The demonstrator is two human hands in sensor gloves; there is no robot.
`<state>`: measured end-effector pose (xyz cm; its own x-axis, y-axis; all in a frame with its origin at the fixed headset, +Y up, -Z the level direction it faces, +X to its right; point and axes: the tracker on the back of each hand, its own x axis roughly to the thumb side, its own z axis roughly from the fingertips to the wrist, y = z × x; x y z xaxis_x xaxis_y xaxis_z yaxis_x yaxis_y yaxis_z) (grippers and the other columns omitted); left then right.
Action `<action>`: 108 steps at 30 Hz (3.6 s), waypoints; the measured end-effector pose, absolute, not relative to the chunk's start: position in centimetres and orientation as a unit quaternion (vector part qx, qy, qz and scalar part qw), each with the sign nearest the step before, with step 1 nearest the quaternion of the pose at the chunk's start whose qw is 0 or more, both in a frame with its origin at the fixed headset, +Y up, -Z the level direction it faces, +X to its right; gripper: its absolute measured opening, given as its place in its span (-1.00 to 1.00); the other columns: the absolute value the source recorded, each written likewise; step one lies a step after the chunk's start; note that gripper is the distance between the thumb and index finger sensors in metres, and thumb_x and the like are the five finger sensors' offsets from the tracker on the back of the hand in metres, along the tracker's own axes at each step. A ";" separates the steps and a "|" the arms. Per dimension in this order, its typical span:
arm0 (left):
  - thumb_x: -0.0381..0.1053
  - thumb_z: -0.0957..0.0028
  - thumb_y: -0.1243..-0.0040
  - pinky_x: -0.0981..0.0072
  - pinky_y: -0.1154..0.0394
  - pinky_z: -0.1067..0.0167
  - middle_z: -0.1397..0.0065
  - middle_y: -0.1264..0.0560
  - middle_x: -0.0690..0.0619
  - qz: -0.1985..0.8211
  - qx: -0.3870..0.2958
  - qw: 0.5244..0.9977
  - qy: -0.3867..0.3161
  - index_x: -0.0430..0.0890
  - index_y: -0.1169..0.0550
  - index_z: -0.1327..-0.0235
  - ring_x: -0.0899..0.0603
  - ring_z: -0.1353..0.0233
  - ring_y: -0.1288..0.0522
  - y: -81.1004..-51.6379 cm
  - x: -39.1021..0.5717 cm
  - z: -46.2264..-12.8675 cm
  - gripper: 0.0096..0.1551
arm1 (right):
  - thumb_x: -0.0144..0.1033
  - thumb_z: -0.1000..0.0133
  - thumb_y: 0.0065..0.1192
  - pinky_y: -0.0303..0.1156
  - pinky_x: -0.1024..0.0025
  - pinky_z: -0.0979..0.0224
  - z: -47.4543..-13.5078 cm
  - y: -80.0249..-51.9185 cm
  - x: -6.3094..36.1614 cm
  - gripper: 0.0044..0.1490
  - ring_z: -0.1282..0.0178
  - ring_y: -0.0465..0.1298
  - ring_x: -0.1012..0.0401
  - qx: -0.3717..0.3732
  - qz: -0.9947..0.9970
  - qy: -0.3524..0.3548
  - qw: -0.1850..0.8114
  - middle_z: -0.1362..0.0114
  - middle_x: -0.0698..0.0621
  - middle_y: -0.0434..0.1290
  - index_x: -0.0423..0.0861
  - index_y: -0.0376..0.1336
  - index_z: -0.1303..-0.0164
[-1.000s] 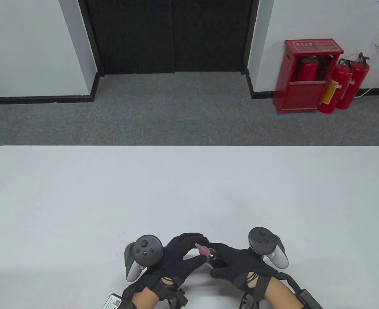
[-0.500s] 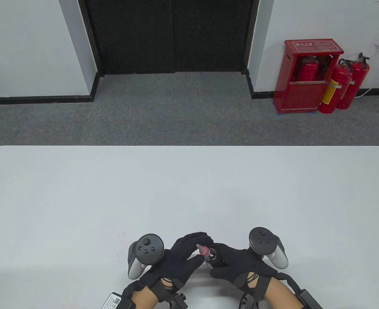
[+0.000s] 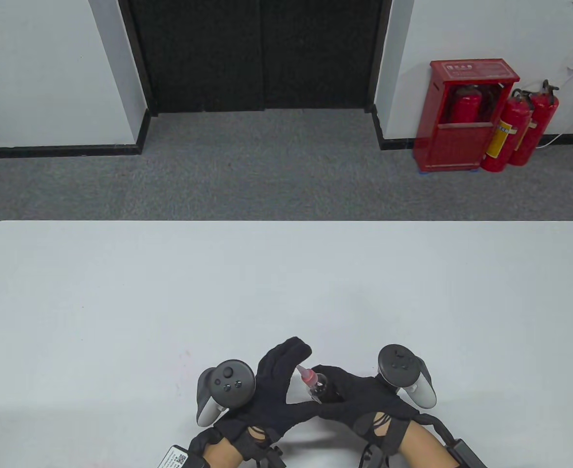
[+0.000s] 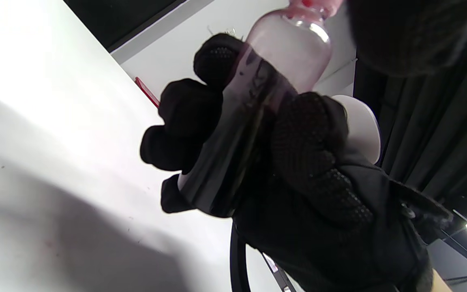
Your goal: Close soy sauce bottle by twisting cap
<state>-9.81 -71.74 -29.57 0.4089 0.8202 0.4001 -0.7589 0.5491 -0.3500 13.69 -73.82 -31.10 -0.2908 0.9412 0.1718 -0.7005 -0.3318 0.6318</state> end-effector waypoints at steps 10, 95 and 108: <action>0.55 0.14 -0.18 -0.42 -0.01 -0.47 -0.76 0.00 0.15 0.490 -0.014 0.842 -0.224 0.26 -0.28 -0.32 -0.27 -0.74 0.05 -71.4 -10.6 -29.4 -0.19 | -0.06 0.06 0.41 0.41 -0.22 -0.26 -30.7 -74.0 12.8 0.00 -0.39 0.39 -0.27 0.282 0.774 0.234 0.517 -0.51 -0.20 0.37 -0.05 0.06 -0.57; 0.27 0.00 -0.09 -0.44 -0.04 -0.46 -0.78 0.00 0.09 0.549 -0.104 0.806 -0.197 0.20 -0.28 -0.48 -0.32 -0.74 -0.01 -72.0 -10.7 -29.9 -0.28 | -0.05 0.04 0.36 0.40 -0.25 -0.25 -30.5 -74.0 13.0 0.01 -0.39 0.39 -0.29 0.240 0.768 0.240 0.543 -0.51 -0.23 0.35 -0.10 0.03 -0.57; 0.21 -0.02 -0.07 -0.44 -0.06 -0.46 -0.77 -0.06 0.09 0.555 -0.115 0.799 -0.200 0.20 -0.29 -0.52 -0.31 -0.73 -0.06 -72.4 -10.6 -30.1 -0.29 | -0.05 0.04 0.36 0.40 -0.25 -0.26 -30.6 -74.1 13.1 0.00 -0.39 0.38 -0.29 0.237 0.768 0.246 0.541 -0.51 -0.23 0.34 -0.10 0.03 -0.58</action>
<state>-10.64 -72.36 -30.09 0.3036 0.9333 0.1916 -0.8411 0.3570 -0.4062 13.06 -74.05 -30.59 -0.3016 0.9484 0.0977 -0.7148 -0.2928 0.6351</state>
